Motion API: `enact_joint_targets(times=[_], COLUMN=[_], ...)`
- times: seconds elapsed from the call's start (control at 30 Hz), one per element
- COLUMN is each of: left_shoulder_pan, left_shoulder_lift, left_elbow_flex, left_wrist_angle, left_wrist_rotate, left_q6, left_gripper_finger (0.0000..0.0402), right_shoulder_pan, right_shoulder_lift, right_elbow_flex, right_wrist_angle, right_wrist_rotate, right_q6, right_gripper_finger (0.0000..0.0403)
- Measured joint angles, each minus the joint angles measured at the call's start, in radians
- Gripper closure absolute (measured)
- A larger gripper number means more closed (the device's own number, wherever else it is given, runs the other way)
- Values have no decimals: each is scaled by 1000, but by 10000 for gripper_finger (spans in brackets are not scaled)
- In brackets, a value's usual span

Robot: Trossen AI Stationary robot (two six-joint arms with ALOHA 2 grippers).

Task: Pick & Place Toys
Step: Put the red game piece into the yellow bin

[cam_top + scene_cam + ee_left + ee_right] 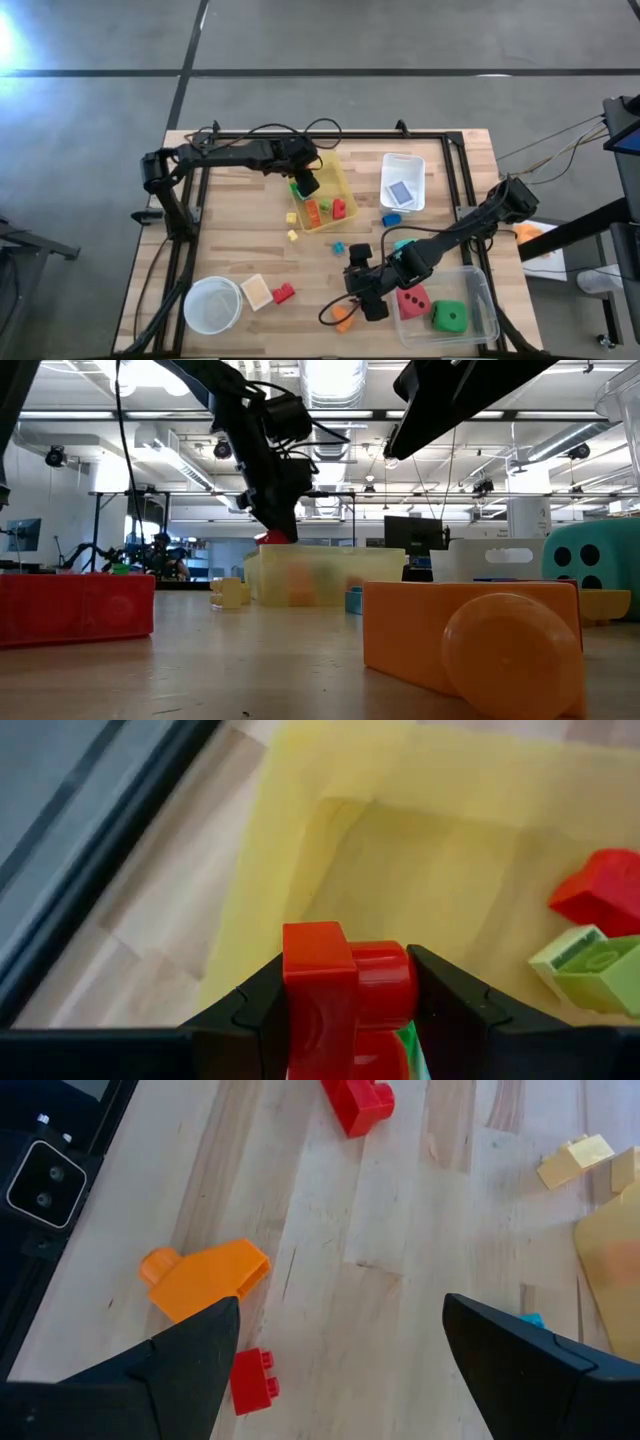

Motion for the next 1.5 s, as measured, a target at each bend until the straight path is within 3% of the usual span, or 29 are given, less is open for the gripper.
enact_joint_targets(times=[0.5, 1.5], left_shoulder_pan=[-2, -11], left_shoulder_lift=[79, 83], left_elbow_flex=[-7, -21], left_wrist_angle=[7, -31], left_wrist_rotate=[34, 113], left_q6=[-4, 4], left_gripper_finger=[240, 241], right_shoulder_pan=[0, 0], right_shoulder_lift=[0, 0], right_elbow_flex=[-2, -6], right_wrist_angle=[1, 2], right_wrist_rotate=[0, 0], right_q6=[0, 0], right_gripper_finger=[60, 60])
